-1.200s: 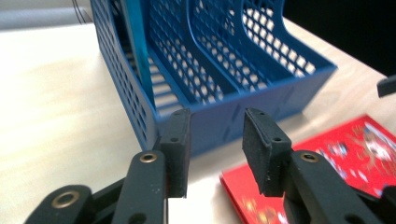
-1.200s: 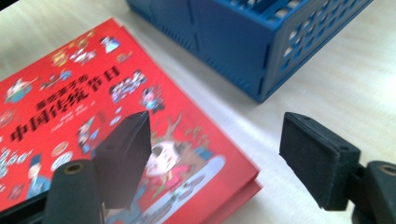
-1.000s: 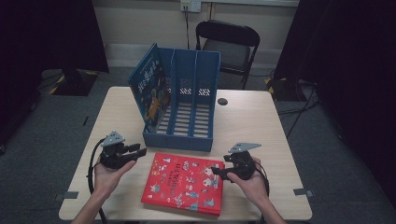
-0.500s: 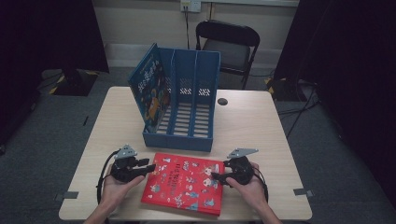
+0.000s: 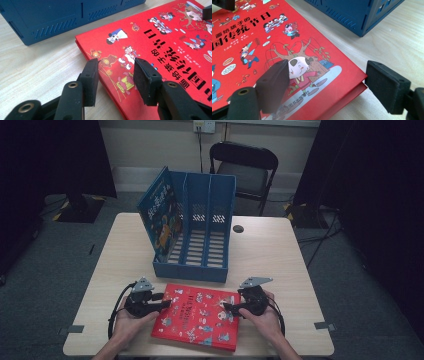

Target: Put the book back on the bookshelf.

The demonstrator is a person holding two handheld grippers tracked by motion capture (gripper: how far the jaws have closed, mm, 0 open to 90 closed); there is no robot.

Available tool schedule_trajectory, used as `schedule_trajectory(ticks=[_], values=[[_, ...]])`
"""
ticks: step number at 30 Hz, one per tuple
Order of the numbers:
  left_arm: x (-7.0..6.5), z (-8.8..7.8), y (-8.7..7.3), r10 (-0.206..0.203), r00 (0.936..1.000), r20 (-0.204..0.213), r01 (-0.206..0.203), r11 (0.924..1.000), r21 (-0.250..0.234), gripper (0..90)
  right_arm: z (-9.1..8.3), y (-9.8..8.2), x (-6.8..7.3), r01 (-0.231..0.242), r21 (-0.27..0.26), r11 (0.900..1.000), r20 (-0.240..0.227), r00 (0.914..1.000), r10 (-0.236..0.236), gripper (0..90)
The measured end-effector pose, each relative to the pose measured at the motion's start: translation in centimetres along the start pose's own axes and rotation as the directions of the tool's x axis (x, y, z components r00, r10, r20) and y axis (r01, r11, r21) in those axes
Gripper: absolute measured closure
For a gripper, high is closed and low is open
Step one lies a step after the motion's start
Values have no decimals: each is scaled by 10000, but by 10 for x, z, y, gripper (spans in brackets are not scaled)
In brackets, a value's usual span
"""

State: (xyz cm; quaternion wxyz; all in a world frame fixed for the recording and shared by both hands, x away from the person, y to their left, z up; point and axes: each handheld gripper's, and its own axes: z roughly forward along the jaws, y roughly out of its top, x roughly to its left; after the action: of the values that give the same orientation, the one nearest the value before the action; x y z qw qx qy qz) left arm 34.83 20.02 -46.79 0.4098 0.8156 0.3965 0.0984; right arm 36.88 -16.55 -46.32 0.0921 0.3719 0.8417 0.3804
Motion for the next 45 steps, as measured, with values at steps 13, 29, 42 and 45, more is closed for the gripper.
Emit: schedule_trajectory(ticks=[13,29,42,45], values=[[-6,16,7,164,9997,194,-155,9989,-432,584,-3,1,3,144,-233,9996,140,9998,-141,227],[-13,12,6,84,9978,663,-84,10000,-6,546,-1,3,12,480,355,9982,64,9988,-483,255],[-12,20,7,246,9957,889,-217,9992,-339,538,-9,-2,14,560,345,9978,170,9983,-566,284],[-8,25,9,2,9937,1119,41,9993,-381,528,-12,-5,14,588,259,9979,186,9981,-593,291]])
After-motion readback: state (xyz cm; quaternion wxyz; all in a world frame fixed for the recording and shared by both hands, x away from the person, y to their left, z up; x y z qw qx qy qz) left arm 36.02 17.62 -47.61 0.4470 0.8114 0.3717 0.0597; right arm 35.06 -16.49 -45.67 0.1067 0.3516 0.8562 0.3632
